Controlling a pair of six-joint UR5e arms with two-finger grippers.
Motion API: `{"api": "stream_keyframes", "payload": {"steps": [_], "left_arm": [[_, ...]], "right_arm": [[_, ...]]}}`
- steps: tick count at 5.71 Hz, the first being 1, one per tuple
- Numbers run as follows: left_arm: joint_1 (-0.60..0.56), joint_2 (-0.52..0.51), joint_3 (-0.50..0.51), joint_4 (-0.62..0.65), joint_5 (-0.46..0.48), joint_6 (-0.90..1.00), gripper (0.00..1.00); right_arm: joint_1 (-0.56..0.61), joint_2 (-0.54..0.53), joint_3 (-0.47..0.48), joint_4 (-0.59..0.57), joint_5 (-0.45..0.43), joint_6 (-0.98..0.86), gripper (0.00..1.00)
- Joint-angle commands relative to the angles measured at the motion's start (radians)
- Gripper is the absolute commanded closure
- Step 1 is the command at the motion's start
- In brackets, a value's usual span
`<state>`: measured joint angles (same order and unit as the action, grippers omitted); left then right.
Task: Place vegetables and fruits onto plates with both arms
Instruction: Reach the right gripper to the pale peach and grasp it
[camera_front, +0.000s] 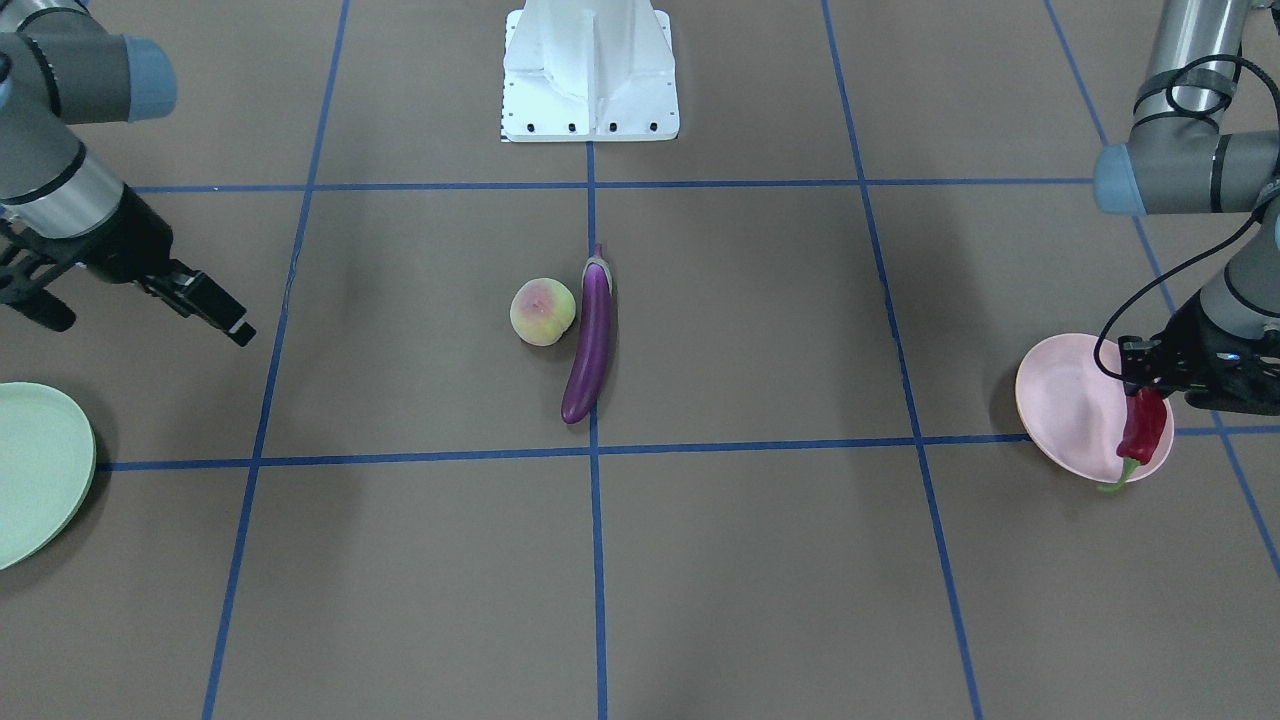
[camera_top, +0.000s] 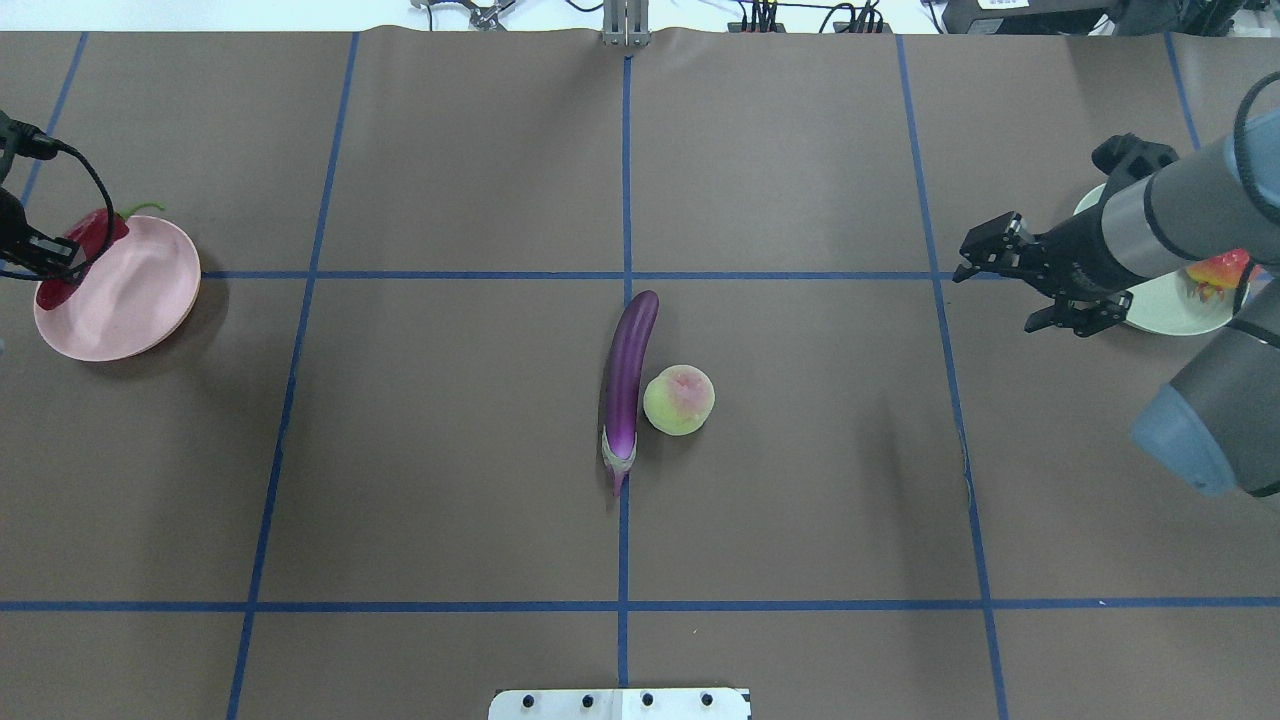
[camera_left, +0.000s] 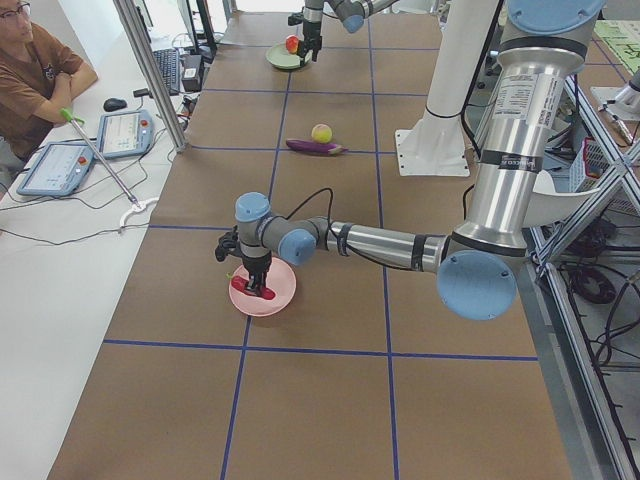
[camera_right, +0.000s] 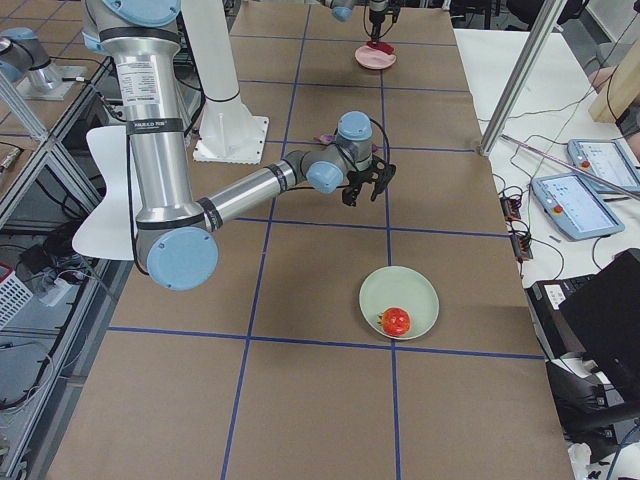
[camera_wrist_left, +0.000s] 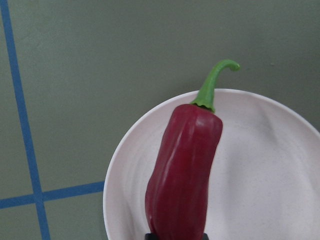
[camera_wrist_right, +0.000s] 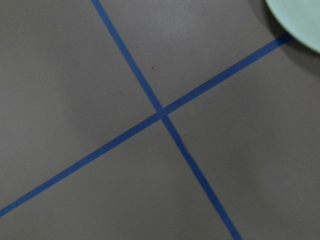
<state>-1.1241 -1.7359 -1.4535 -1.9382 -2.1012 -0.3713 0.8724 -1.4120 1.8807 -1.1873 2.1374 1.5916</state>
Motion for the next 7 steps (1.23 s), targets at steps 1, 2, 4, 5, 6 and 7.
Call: {"api": "stream_keyframes", "payload": {"steps": [1,2,4,5,6,7], "left_arm": [[0.000,-0.008,0.007,-0.042,-0.013,-0.009,0.00],[0.000,-0.019,-0.014,-0.039,-0.098,-0.018,0.00],[0.006,-0.024,-0.105,-0.041,-0.140,-0.192,0.00],[0.012,-0.030,-0.152,-0.039,-0.181,-0.271,0.00],[0.070,-0.030,-0.207,-0.038,-0.180,-0.350,0.00],[0.110,-0.030,-0.235,-0.036,-0.172,-0.429,0.00]], "right_arm": [[-0.102,0.065,0.003,0.000,-0.078,0.108,0.00],[-0.157,0.108,0.000,-0.003,-0.114,0.154,0.00],[-0.300,0.183,-0.011,-0.006,-0.244,0.302,0.00],[-0.369,0.223,-0.026,-0.009,-0.325,0.356,0.00],[-0.395,0.273,-0.064,-0.006,-0.361,0.426,0.00],[-0.397,0.289,-0.092,0.000,-0.361,0.491,0.00]]}}
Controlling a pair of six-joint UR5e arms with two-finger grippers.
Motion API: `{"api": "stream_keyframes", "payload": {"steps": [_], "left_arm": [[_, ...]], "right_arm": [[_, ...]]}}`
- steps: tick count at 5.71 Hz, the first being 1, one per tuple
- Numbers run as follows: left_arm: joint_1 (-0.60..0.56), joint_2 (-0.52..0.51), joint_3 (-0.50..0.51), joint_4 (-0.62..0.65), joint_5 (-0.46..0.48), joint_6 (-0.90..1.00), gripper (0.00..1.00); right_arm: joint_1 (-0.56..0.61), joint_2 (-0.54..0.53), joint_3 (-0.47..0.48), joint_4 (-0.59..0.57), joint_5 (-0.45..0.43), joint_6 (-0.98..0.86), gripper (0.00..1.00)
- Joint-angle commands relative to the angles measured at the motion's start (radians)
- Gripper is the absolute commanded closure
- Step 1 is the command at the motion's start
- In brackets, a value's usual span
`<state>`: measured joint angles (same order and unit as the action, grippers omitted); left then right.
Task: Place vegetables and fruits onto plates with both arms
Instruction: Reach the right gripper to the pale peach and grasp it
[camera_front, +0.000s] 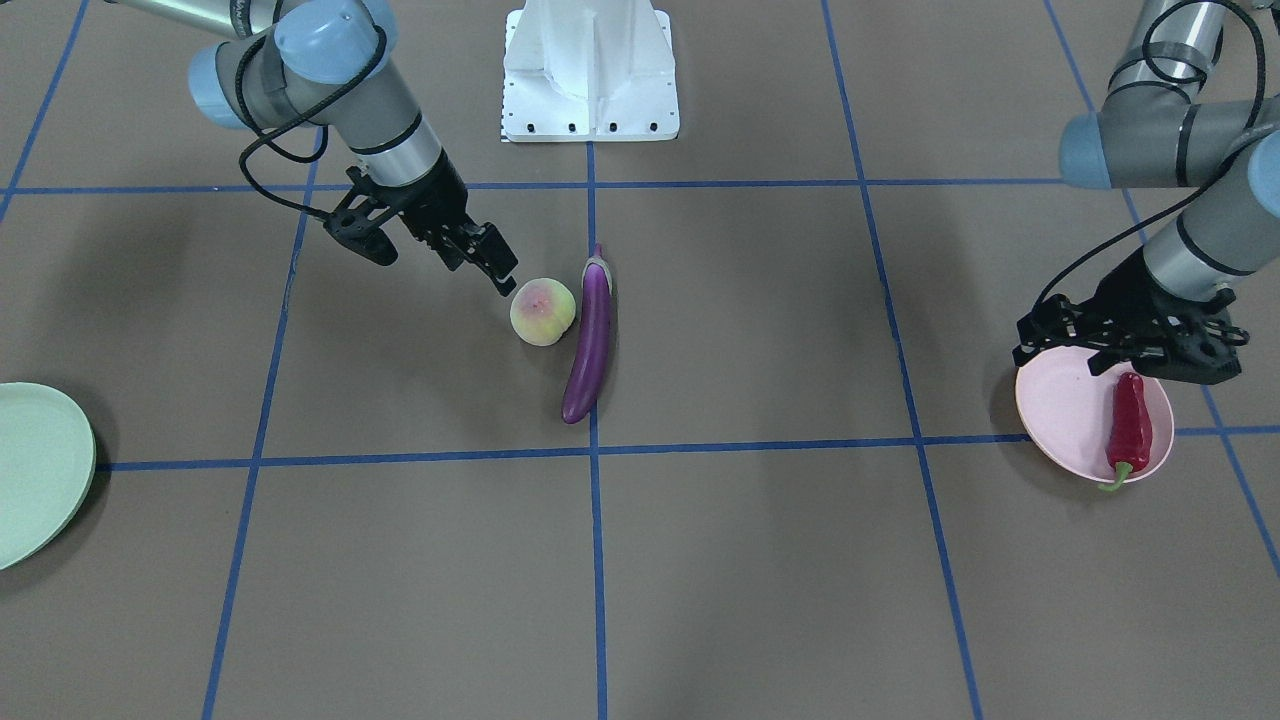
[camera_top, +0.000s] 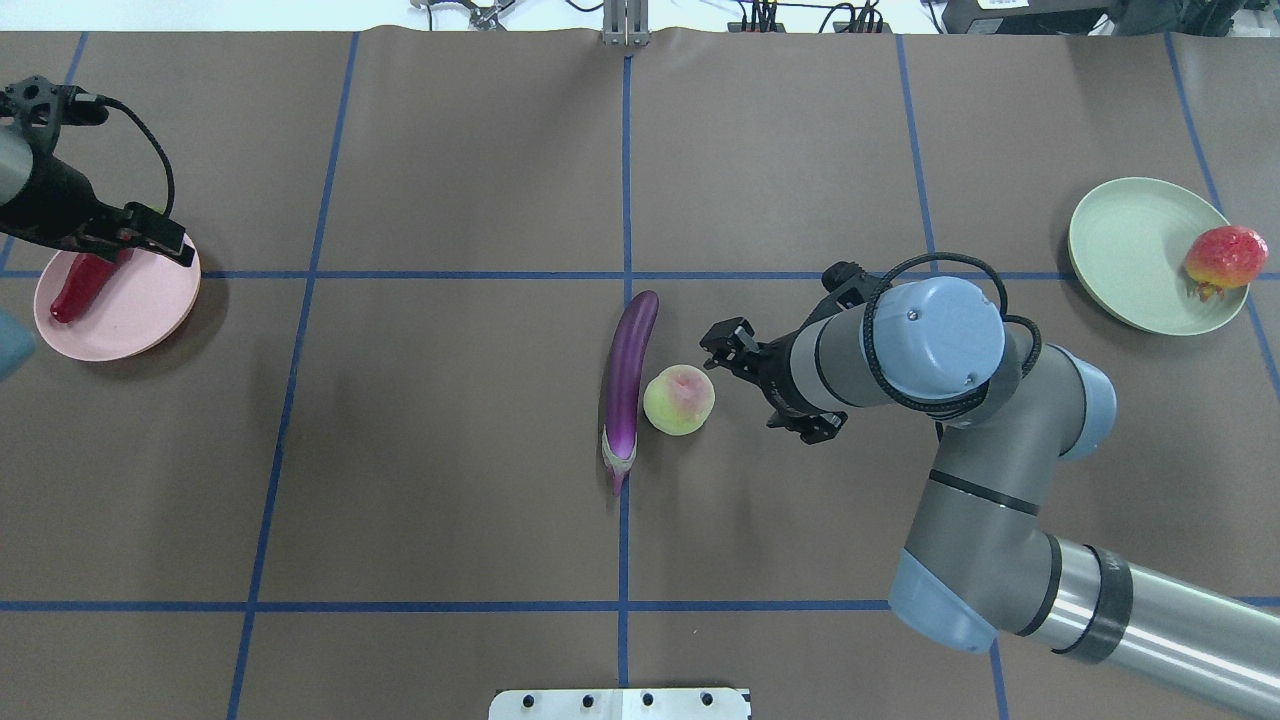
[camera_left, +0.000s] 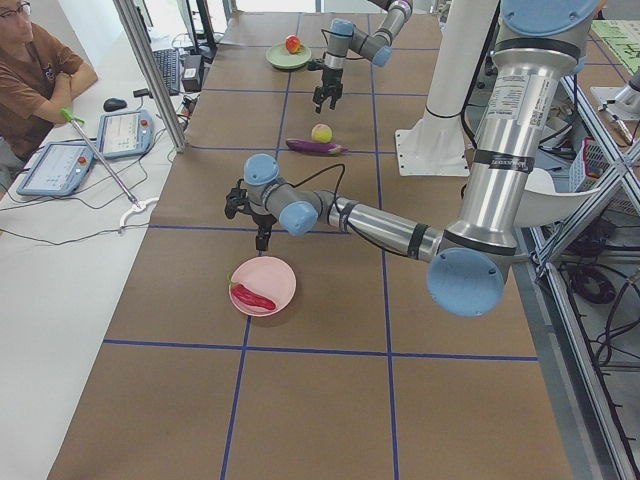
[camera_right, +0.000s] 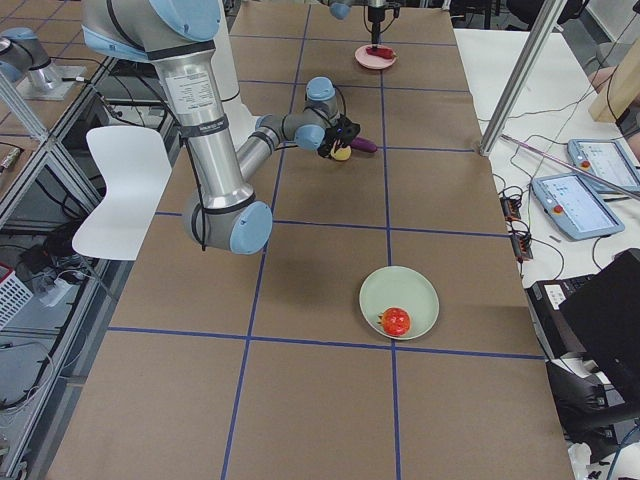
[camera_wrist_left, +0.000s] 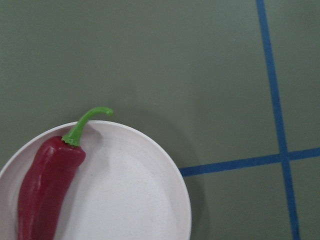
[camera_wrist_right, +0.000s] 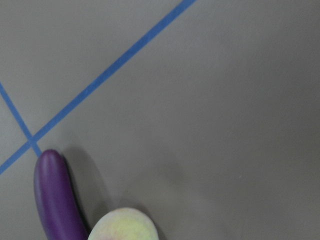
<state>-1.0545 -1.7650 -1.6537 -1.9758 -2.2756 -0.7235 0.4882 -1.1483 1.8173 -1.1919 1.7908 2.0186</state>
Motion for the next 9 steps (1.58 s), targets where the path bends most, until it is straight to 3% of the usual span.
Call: {"api": "stream_keyframes", "payload": {"steps": [1,3,8,9], "left_arm": [[0.047,-0.002,-0.049,0.002,0.001,-0.097,0.00],[0.091,-0.022,-0.070,0.002,0.002,-0.184,0.00],[0.103,-0.030,-0.070,0.002,0.004,-0.197,0.00],[0.129,-0.048,-0.069,0.002,0.013,-0.221,0.00]], "right_arm": [[-0.037,0.027,-0.038,0.005,-0.048,0.071,0.00],[-0.054,0.062,-0.088,0.006,-0.079,0.100,0.00],[-0.060,0.096,-0.138,0.006,-0.085,0.101,0.00],[-0.062,0.096,-0.136,0.006,-0.084,0.123,0.36]]}}
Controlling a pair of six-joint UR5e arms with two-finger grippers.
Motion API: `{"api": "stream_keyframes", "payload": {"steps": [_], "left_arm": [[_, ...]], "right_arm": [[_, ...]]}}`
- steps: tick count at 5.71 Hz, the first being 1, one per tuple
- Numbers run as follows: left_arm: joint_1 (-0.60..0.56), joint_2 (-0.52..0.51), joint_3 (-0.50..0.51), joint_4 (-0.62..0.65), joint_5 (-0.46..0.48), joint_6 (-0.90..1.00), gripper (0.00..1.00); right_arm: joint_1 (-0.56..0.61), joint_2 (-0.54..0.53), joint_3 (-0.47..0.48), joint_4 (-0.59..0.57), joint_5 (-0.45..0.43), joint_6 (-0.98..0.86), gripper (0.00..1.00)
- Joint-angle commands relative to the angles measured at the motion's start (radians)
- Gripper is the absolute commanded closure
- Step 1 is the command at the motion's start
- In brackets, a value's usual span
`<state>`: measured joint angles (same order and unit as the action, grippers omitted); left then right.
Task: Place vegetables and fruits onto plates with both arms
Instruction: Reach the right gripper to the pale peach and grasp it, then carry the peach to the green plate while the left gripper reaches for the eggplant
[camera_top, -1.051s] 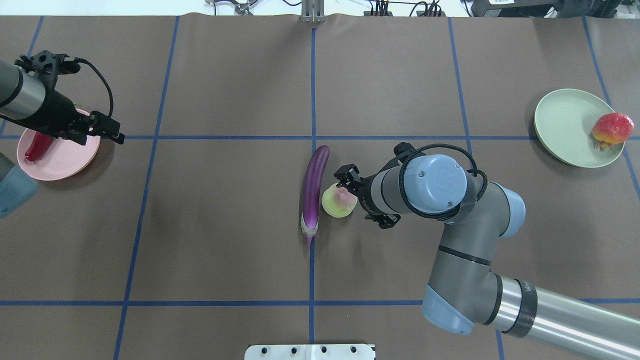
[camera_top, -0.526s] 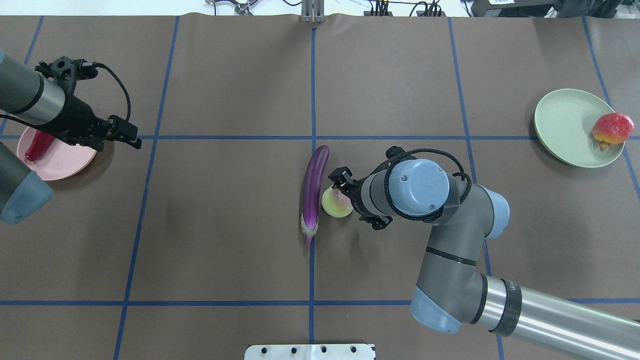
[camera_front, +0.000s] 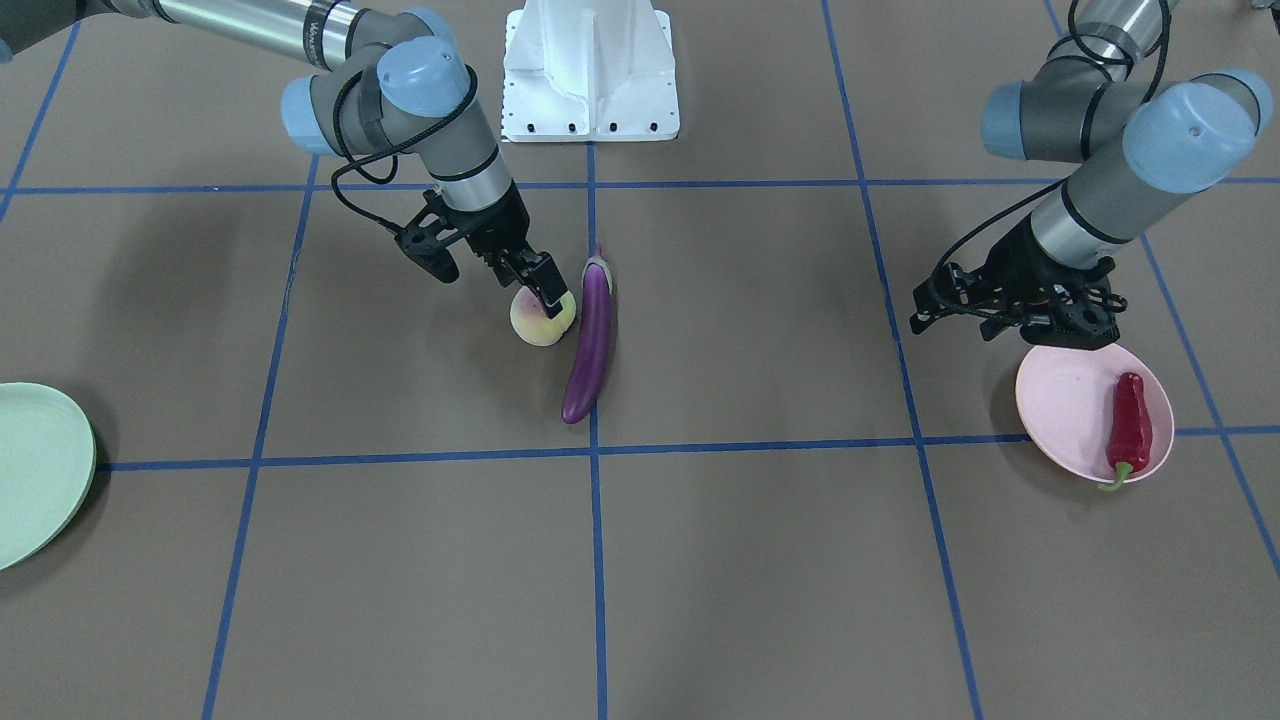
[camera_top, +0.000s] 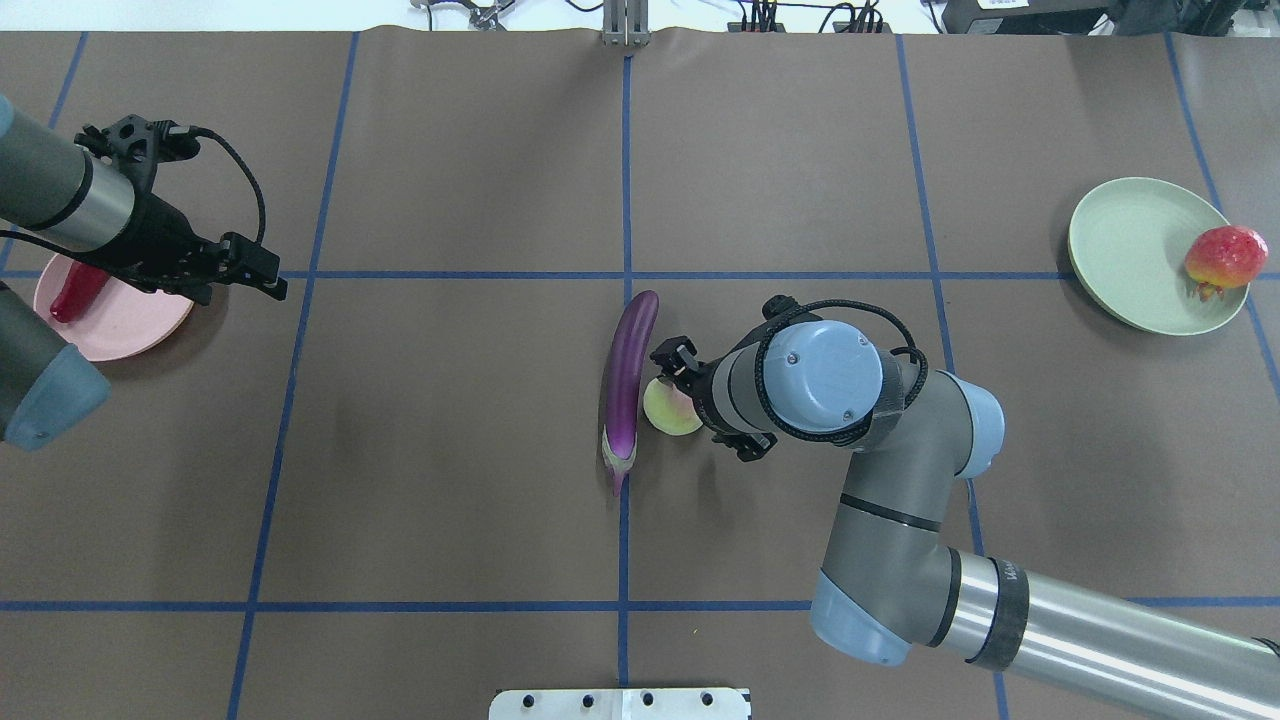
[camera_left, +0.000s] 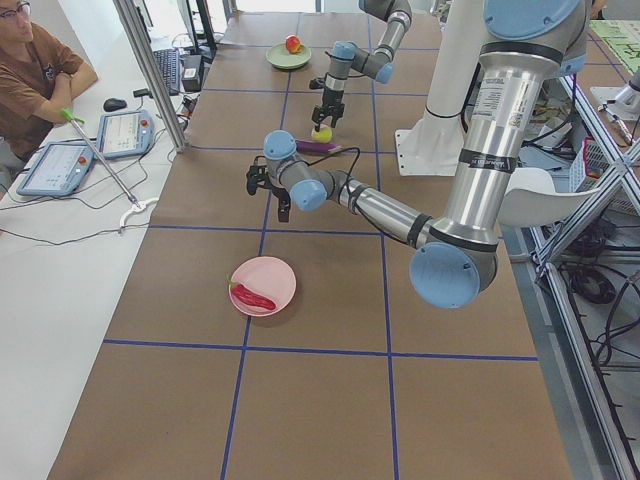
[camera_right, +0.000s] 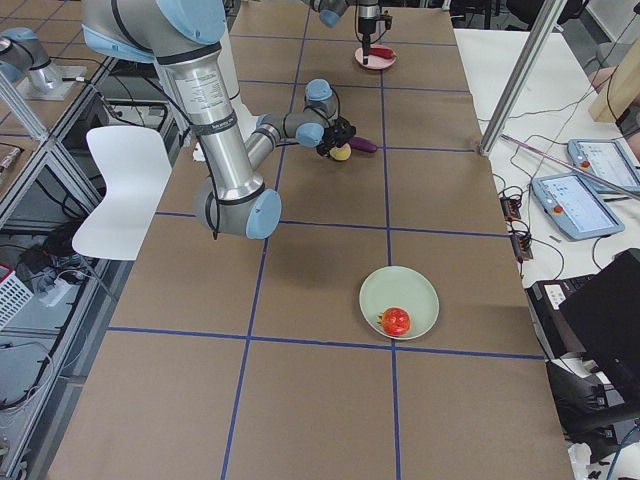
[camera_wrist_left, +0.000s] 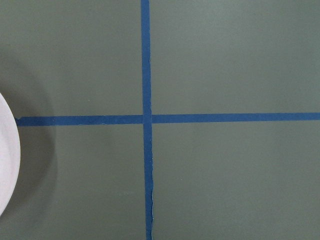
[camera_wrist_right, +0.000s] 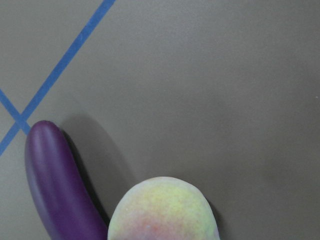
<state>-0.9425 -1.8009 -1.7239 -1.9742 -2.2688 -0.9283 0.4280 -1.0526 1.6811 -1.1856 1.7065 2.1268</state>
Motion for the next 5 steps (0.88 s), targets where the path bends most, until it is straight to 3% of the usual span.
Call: {"api": "stream_keyframes", "payload": {"steps": [1,2,3,4,5], "left_arm": [[0.062,-0.034,0.001,0.000,0.056,-0.073,0.00],[0.097,-0.072,0.001,0.000,0.063,-0.139,0.00],[0.149,-0.139,0.001,0.002,0.113,-0.224,0.00],[0.234,-0.211,0.003,0.009,0.185,-0.278,0.00],[0.310,-0.263,0.007,0.011,0.240,-0.362,0.00]], "right_arm": [[-0.002,0.002,0.006,0.000,0.004,0.015,0.99],[0.027,-0.001,0.024,0.012,0.016,0.002,1.00],[0.120,-0.013,0.052,0.011,0.121,-0.026,1.00],[0.270,-0.045,0.054,0.006,0.281,-0.136,1.00],[0.361,-0.093,0.043,0.000,0.324,-0.277,1.00]]}}
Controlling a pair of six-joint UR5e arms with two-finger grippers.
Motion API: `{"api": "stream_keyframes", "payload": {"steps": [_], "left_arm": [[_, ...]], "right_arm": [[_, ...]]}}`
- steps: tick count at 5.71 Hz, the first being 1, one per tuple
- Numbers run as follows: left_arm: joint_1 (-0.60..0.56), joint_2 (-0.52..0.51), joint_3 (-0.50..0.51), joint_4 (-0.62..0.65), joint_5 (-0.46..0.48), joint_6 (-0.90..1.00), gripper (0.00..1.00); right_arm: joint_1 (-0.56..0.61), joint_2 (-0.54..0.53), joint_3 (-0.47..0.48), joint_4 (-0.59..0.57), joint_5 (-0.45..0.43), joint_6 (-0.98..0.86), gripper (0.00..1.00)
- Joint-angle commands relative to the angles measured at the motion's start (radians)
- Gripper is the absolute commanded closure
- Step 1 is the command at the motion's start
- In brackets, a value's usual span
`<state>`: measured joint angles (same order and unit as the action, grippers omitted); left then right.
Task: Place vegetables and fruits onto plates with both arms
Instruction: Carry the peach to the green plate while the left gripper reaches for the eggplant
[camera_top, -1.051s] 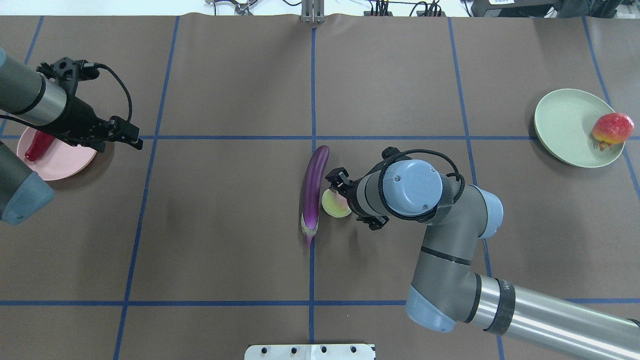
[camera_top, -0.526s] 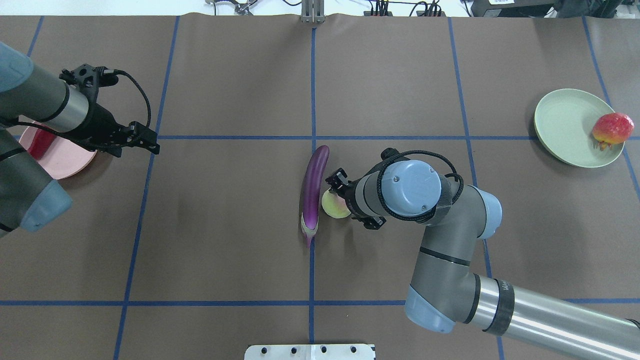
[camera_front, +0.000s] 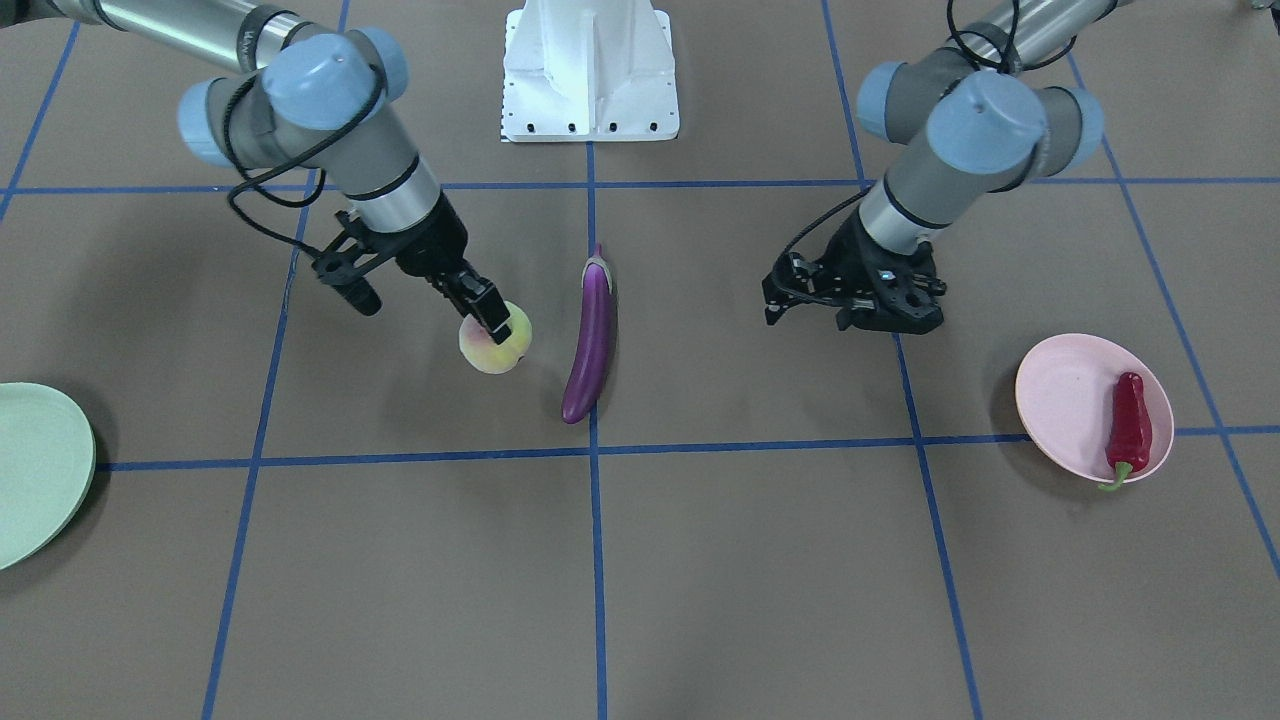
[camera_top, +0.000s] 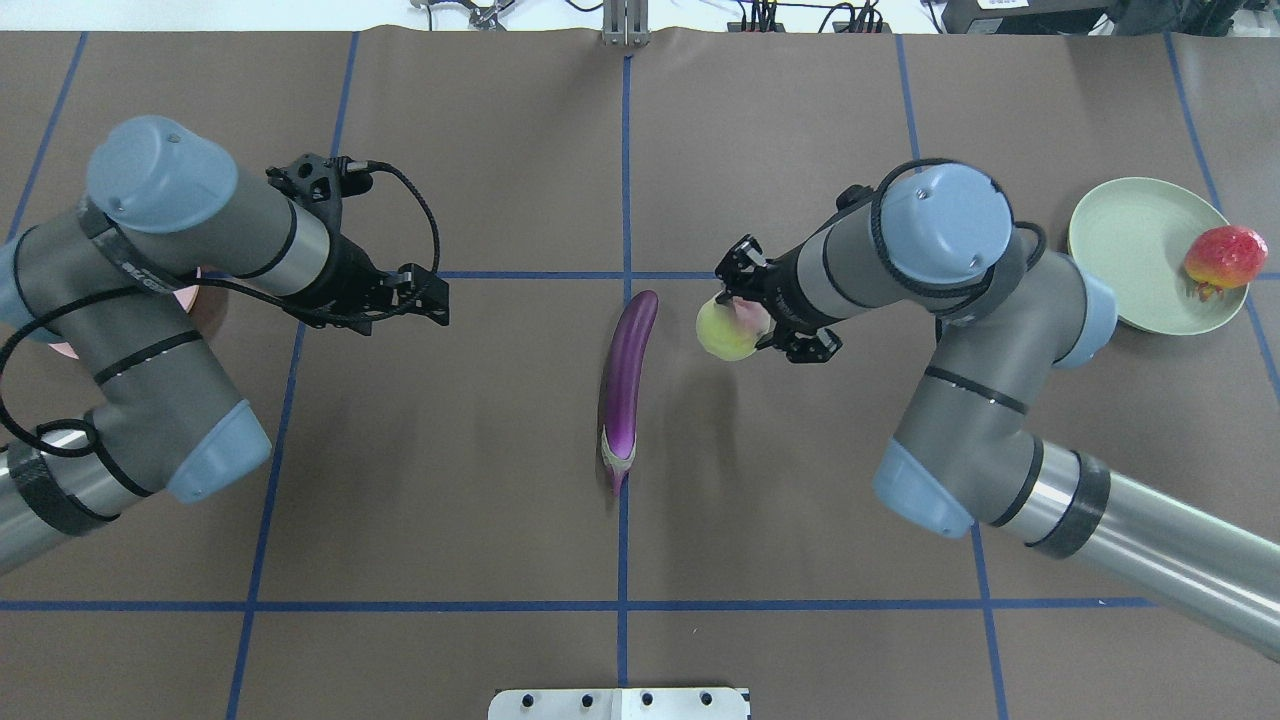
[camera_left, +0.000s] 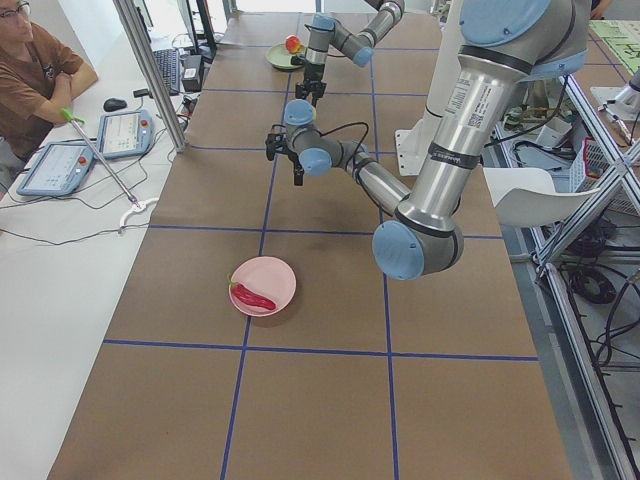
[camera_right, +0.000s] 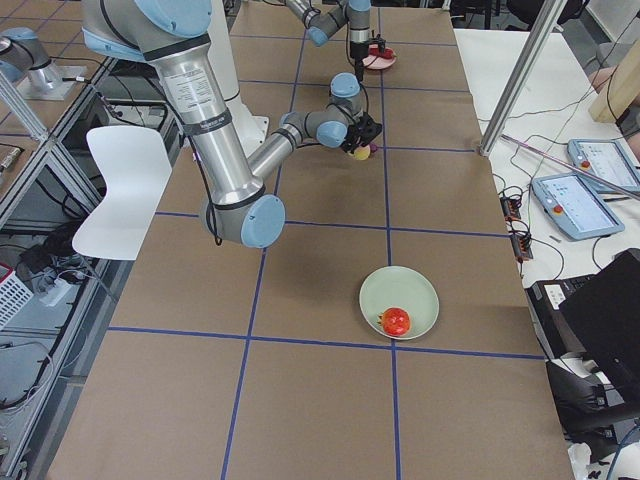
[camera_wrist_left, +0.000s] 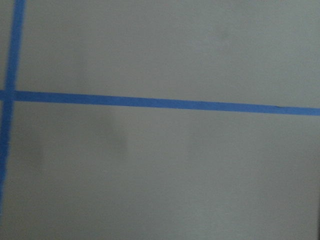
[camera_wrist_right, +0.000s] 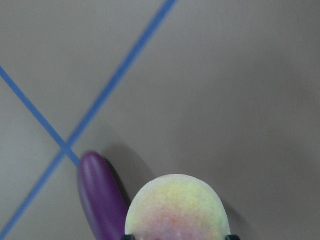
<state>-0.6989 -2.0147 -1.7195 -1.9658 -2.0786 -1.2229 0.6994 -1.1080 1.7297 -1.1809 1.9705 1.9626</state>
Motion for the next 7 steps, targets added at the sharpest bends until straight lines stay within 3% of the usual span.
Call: {"api": "stream_keyframes", "payload": {"steps": [1,2,3,4,7], "left_arm": [[0.147,-0.158,0.027,0.068,0.095,-0.119,0.00],[0.223,-0.241,0.035,0.152,0.180,-0.106,0.00],[0.260,-0.319,0.078,0.154,0.259,-0.049,0.01],[0.260,-0.408,0.200,0.148,0.264,-0.040,0.02],[0.263,-0.440,0.287,0.183,0.351,0.038,0.01]], "right_arm": [[0.209,-0.132,-0.028,-0.002,0.150,-0.333,1.00],[0.345,-0.203,-0.095,0.000,0.242,-0.587,1.00],[0.442,-0.225,-0.231,0.004,0.284,-0.848,1.00],[0.522,-0.230,-0.321,0.004,0.333,-1.034,1.00],[0.598,-0.271,-0.419,0.004,0.329,-1.283,1.00]]}}
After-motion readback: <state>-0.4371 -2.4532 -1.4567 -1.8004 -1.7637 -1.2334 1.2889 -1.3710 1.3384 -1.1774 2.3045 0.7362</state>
